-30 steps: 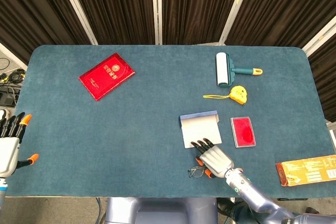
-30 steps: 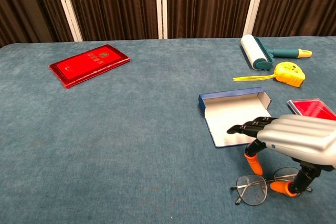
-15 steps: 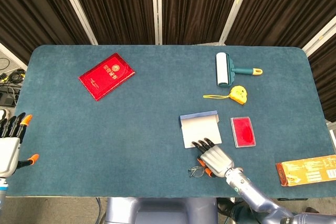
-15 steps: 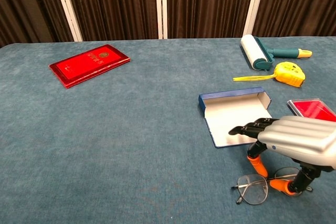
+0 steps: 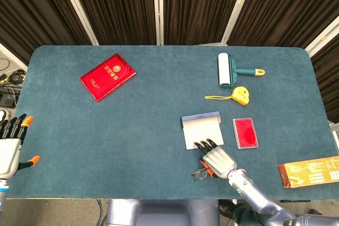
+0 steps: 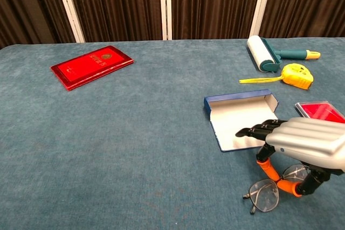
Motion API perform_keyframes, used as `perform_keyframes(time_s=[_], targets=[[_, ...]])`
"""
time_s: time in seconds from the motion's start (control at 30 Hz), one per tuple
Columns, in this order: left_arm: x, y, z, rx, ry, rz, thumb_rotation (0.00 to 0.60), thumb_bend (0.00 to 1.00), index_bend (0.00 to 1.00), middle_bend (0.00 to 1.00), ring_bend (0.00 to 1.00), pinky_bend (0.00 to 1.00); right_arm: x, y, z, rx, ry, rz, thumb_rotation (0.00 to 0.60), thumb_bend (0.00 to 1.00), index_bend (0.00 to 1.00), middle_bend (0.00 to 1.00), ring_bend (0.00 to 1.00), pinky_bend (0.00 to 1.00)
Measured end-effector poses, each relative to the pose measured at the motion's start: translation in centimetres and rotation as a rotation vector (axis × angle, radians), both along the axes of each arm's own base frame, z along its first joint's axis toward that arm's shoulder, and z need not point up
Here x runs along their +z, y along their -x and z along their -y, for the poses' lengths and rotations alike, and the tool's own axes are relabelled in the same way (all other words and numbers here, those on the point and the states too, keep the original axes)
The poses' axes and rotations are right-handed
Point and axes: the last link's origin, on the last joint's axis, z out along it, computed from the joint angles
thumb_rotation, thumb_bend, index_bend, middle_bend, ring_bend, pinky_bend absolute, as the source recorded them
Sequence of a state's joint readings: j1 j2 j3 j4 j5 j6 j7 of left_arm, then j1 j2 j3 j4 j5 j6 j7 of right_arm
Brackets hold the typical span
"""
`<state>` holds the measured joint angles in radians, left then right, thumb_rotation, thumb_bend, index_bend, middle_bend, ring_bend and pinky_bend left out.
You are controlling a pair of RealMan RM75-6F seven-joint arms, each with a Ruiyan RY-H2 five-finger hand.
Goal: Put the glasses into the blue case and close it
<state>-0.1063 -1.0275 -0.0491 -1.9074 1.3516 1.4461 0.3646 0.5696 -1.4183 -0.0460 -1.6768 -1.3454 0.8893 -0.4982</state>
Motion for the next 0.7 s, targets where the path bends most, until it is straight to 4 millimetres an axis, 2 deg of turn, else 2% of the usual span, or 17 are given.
perform_keyframes(time_s=[0.2, 0.33, 0.7], targets=[[0.0, 0.0, 0.0, 0.0, 0.001, 0.0, 0.6, 0.0, 0.0, 0.0, 0.0, 0.0, 0.9, -0.7, 0.6, -0.005, 0.028, 0.039, 0.6, 0.37, 0.63, 0.0, 0.0, 0.0], [0.0, 0.0, 0.0, 0.001, 0.001, 0.002, 0.6, 0.0, 0.0, 0.0, 0.0, 0.0, 1.7, -1.6, 1.7, 0.003, 0.061, 0.062, 0.6, 0.37, 0.63, 0.0, 0.0, 0.0], [0.3, 0.2, -0.3, 0.013, -0.008, 0.011, 0.6, 0.0, 0.0, 0.0, 0.0, 0.0, 3.0, -4.4, 7.0, 0.031, 0.184, 0.019, 0.6, 0.38, 0.63, 0.0, 0.0, 0.0]])
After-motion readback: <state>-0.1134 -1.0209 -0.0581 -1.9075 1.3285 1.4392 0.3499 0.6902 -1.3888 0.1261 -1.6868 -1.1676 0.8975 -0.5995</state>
